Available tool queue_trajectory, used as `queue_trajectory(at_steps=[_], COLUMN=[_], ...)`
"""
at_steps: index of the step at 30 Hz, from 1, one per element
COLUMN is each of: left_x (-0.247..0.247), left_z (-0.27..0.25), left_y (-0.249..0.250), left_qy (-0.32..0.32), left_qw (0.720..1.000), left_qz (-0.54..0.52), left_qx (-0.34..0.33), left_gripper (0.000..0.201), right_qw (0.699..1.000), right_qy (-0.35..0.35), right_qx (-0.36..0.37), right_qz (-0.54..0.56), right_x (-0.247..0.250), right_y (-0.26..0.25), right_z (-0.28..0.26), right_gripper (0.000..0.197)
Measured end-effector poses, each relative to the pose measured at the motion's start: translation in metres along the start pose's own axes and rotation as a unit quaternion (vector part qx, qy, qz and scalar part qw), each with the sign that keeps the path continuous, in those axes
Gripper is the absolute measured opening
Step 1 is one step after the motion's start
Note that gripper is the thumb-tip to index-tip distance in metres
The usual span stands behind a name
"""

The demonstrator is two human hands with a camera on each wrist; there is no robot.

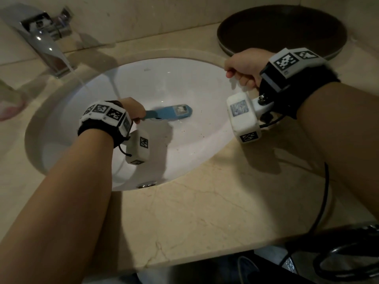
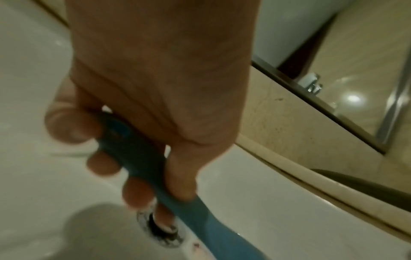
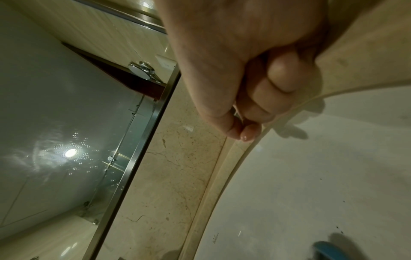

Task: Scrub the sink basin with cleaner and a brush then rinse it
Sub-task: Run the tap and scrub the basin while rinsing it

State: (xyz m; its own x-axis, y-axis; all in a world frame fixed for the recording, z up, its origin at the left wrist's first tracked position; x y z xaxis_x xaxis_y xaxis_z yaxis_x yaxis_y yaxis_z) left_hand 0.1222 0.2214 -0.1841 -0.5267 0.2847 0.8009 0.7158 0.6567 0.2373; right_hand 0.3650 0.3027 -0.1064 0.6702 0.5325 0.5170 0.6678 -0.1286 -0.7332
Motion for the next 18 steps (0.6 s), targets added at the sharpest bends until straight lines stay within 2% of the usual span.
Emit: queue_trajectory(at_steps=[2, 4, 6, 9, 11, 13, 15, 18], left_x=[-0.011, -0.019, -0.019, -0.011, -0.007, -0.003, -0.004, -0.014], left_z=[0.003, 0.003, 0.008, 0.007, 0.031, 0.043, 0.014, -0.002], left_y=[0.002, 0.0, -0.006, -0.011, -0.029, -0.037, -0.021, -0.001], left_qy=[-0.074, -0.093, -0.072, -0.007, 0.022, 0.034, 0.002, -0.064], left_qw=[0.997, 0.996, 0.997, 0.999, 0.997, 0.995, 0.998, 0.998], left_qz=[0.014, -0.005, 0.001, -0.022, -0.037, -0.029, -0.003, -0.009], left_qx=[-0.031, -0.015, 0.011, 0.033, 0.067, 0.094, 0.058, 0.0], left_gripper=[0.025, 0.026, 0.025, 0.015, 0.029, 0.025, 0.028, 0.018], right_qw=[1.0, 1.0, 1.0, 1.0, 1.0, 1.0, 1.0, 1.0], right_qy=[0.003, 0.004, 0.0, -0.008, -0.009, -0.01, -0.014, -0.009], right_qx=[0.0, -0.003, -0.004, -0.002, 0.001, 0.001, -0.003, -0.007], right_qz=[0.008, 0.011, 0.012, 0.008, 0.006, 0.014, 0.014, 0.016], right_x=[0.0, 0.0, 0.0, 0.001, 0.001, 0.001, 0.0, 0.0], right_y=[0.001, 0.001, 0.001, 0.001, 0.0, 0.0, 0.0, 0.0], right_z=[0.001, 0.002, 0.002, 0.001, 0.001, 0.001, 0.0, 0.0], right_gripper=[0.028, 0.028, 0.028, 0.028, 0.028, 0.028, 0.028, 0.028])
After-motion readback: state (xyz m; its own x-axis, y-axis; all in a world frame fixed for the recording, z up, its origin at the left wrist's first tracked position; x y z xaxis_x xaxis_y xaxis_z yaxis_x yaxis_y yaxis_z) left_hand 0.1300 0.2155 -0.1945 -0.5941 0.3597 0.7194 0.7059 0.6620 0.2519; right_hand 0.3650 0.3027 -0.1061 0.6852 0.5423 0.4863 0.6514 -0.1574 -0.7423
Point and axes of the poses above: each hand's wrist, its own z-axis towards the middle knuckle, its own x-axis out of the back of the hand, y = z × x, the point moved 2 cm from there along z, towards the middle knuckle, and after that the axes turned 7 degrees about -y, right-handed, at the moved point
